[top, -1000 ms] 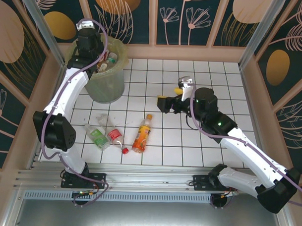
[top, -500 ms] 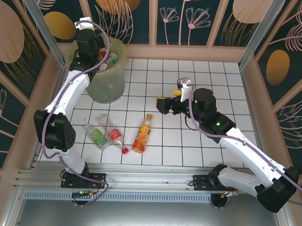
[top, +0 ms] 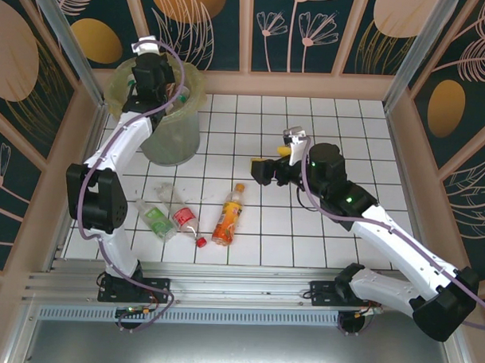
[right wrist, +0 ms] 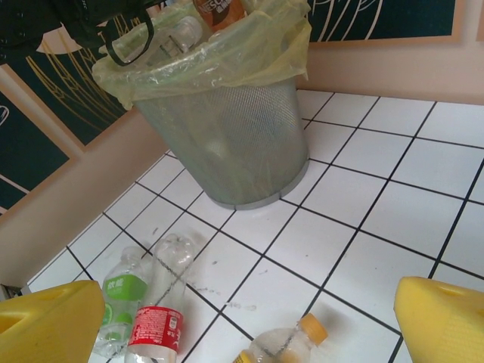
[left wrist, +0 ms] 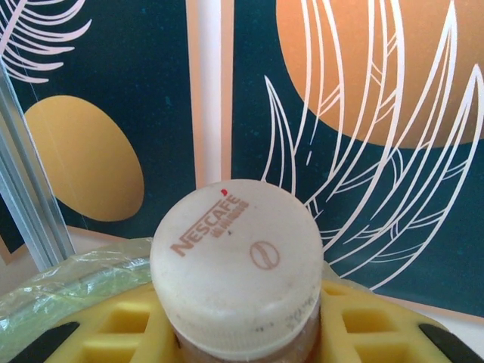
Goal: Put the plastic bottles in the bin
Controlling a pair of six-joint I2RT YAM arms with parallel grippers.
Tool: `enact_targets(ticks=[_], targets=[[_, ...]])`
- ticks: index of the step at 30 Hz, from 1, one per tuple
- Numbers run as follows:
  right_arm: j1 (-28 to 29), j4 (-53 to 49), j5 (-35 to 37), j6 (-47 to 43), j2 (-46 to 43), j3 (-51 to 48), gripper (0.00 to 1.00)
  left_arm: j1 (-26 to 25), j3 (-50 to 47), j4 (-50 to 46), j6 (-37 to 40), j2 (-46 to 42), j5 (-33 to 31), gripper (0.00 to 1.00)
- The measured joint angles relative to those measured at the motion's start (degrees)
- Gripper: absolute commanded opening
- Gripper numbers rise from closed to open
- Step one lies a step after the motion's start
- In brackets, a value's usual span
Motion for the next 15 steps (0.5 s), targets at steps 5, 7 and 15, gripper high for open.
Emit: enact_targets(ticks=[5,7,15], targets=[[0.00,0.35,-0.37,0.02,0.20,-0.02,0.99,-0.02,-4.83,3.06,-0.04,-1.55,0.37,0.38],[0.00,0.35,-0.37,0.00,0.20,-0.02,0.99,-0.02,-6.51,3.93,-0.28,-2.47,0.52,0.39],[0.00,0.35,-0.39,0.02,0.20,-0.02,0.99,-0.04,-10.12,0.31,-3.32,-8.00,2.29,0.53]])
